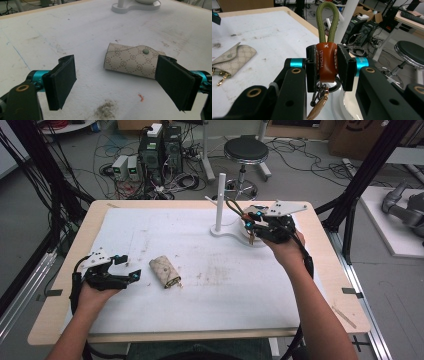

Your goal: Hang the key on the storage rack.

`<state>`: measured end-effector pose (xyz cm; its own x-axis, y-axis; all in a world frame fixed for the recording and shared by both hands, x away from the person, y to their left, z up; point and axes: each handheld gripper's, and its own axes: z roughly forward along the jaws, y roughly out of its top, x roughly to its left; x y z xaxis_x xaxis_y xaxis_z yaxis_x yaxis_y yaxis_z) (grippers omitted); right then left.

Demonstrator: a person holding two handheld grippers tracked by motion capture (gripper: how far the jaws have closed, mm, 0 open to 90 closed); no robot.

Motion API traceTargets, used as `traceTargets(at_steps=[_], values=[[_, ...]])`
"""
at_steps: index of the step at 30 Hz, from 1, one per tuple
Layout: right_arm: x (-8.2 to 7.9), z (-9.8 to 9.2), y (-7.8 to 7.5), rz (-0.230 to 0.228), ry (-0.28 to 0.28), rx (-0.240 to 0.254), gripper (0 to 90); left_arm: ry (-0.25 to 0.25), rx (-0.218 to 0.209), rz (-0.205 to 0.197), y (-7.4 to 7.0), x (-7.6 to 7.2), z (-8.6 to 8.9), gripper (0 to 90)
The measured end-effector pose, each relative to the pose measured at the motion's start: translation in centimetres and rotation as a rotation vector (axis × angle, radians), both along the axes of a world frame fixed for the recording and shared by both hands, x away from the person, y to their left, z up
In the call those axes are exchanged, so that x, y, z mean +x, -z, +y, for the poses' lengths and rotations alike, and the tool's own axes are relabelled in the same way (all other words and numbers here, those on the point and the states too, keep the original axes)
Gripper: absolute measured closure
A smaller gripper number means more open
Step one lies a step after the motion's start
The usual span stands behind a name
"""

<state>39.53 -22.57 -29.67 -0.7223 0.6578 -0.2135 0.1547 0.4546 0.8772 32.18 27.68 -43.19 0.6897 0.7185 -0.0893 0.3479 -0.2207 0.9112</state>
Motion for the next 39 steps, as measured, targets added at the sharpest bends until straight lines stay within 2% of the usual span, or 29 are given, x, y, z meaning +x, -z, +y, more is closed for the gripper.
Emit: traceTargets(at_steps=[11, 16, 26, 29, 31, 33, 39], values=[[2.6, 2.5, -1.2, -0.022, 0.002, -0.049, 72.5, -0.002, 0.004, 0.000, 0.0, 0.0, 0.1, 17.2], [3.7, 3.4, -0.8, -0.013, 0.019, -0.090, 72.4, -0.001, 0.003, 0.000, 0.0, -0.1, 0.2, 17.2], [4.9, 3.9, 0.0, 0.019, 0.055, -0.119, 71.8, -0.007, 0.003, 0.001, 0.1, -0.1, 0.4, 17.2], [4.9, 4.0, 0.1, 0.021, 0.066, -0.125, 65.2, -0.005, 0.004, 0.002, 0.1, -0.2, 0.4, 17.2], [4.7, 4.0, 0.1, 0.005, 0.087, -0.118, 55.5, -0.005, 0.004, 0.000, 0.1, -0.2, 0.4, 17.2], [4.5, 3.9, 0.0, 0.007, 0.088, -0.110, 49.6, -0.007, 0.005, 0.002, 0.1, -0.2, 0.4, 17.2], [3.4, 3.5, -0.3, 0.053, 0.098, -0.096, 38.2, -0.005, 0.005, 0.000, 0.1, -0.2, 0.4, 17.2]])
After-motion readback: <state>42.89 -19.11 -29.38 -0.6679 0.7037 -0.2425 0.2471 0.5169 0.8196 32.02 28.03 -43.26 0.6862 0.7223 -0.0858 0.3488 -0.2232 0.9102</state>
